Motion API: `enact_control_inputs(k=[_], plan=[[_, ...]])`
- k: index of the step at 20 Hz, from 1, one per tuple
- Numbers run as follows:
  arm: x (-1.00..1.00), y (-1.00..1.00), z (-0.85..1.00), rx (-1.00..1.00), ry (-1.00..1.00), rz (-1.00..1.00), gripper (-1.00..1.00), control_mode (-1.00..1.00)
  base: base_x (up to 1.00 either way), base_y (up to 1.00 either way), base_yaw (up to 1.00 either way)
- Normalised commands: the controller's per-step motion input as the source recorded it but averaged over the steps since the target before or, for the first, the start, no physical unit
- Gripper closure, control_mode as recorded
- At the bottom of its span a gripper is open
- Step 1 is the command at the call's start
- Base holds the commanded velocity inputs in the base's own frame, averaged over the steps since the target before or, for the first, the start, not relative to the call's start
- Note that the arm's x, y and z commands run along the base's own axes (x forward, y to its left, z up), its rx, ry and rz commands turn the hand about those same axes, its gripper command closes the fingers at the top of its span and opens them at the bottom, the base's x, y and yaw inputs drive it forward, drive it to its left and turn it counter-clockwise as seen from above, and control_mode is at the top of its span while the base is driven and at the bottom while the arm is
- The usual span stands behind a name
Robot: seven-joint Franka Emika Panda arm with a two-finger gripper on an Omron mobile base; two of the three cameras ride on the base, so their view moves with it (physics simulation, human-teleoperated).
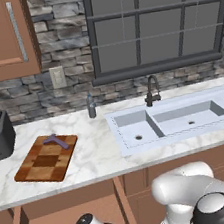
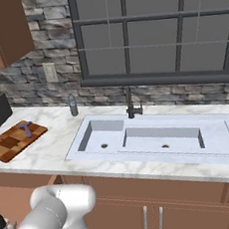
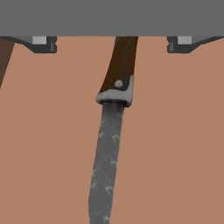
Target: Open the drawer on the left and place the cutting tools on the cutting board.
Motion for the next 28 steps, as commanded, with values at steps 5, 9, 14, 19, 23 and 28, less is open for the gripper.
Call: enact_control_inputs(k=[5,9,14,19,23,28], plan=[[0.07,0.08,-0.23,0.00,0.00,0.00,-1.00,-1.00,0.00,0.00,0.00],[0.01,0.18,-0.24,0.00,0.00,0.00,-1.00,-1.00,0.00,0.00,0.00],[0.01,0.32,-0.23,0.00,0.00,0.00,-1.00,-1.00,0.00,0.00,0.00],[0.00,0.21,-0.20,0.00,0.00,-0.01,-1.00,-1.00,0.00,0.00,0.00],[-0.03,0.01,-0.20,-0.02,0.00,-0.02,-1.00,-1.00,0.00,0.00,0.00],[-0.03,0.00,-0.18,-0.01,0.00,-0.02,-1.00,-1.00,0.00,0.00,0.00]])
